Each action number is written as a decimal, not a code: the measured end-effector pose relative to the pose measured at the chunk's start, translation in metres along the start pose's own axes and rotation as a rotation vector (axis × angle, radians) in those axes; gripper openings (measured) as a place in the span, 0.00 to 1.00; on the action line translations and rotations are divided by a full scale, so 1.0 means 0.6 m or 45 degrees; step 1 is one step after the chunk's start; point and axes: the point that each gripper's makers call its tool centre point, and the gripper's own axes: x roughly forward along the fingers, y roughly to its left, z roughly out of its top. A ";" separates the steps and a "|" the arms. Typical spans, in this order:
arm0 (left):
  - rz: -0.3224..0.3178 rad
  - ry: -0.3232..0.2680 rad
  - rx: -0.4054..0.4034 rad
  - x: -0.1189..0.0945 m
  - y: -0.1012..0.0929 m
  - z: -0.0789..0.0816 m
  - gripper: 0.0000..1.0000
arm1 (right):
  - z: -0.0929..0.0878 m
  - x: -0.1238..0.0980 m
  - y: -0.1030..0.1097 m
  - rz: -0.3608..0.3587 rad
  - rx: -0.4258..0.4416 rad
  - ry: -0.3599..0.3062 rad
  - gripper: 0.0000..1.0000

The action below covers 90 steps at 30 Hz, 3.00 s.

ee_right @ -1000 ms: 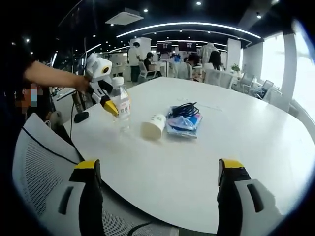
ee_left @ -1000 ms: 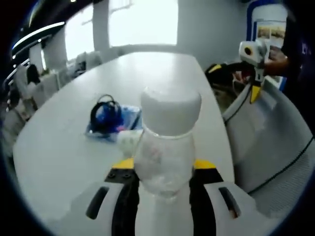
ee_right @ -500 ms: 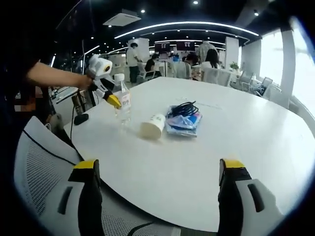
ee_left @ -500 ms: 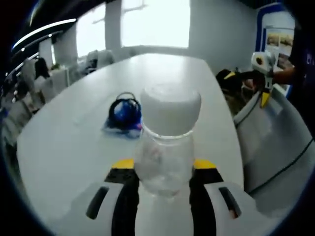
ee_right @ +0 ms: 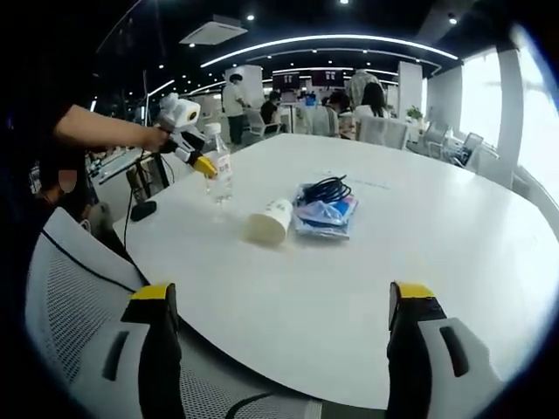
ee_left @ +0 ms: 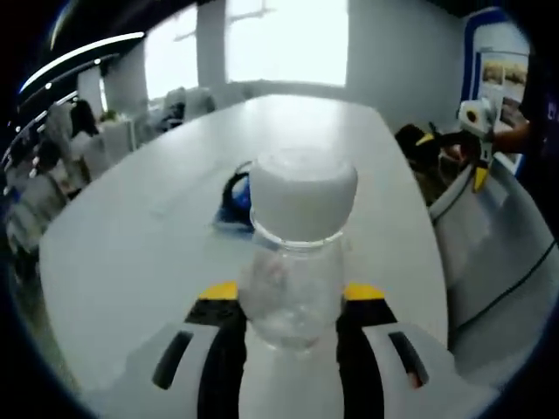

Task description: Arrange the tabletop items into an orderly group along one side of the table until the central work area is clear of visible clutter.

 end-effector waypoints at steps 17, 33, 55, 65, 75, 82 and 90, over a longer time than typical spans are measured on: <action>0.027 0.057 0.019 -0.001 0.071 -0.033 0.37 | -0.002 0.001 -0.009 -0.036 -0.008 0.018 0.99; 0.054 0.090 0.036 0.004 0.124 -0.065 0.38 | -0.011 0.001 -0.019 -0.078 0.003 0.045 0.98; -0.004 0.147 0.067 -0.017 0.166 -0.105 0.40 | -0.026 0.000 -0.027 -0.115 0.008 0.081 0.96; -0.034 0.219 0.128 -0.028 0.166 -0.118 0.41 | -0.034 -0.001 -0.024 -0.112 0.005 0.093 0.96; -0.053 0.242 0.140 -0.028 0.167 -0.120 0.42 | -0.039 -0.001 -0.022 -0.105 -0.007 0.108 0.95; -0.048 0.223 0.160 -0.042 0.171 -0.106 0.49 | -0.039 -0.001 -0.024 -0.109 -0.013 0.107 0.95; 0.012 0.162 0.109 -0.071 0.167 -0.081 0.55 | -0.034 -0.003 -0.025 -0.112 -0.005 0.088 0.96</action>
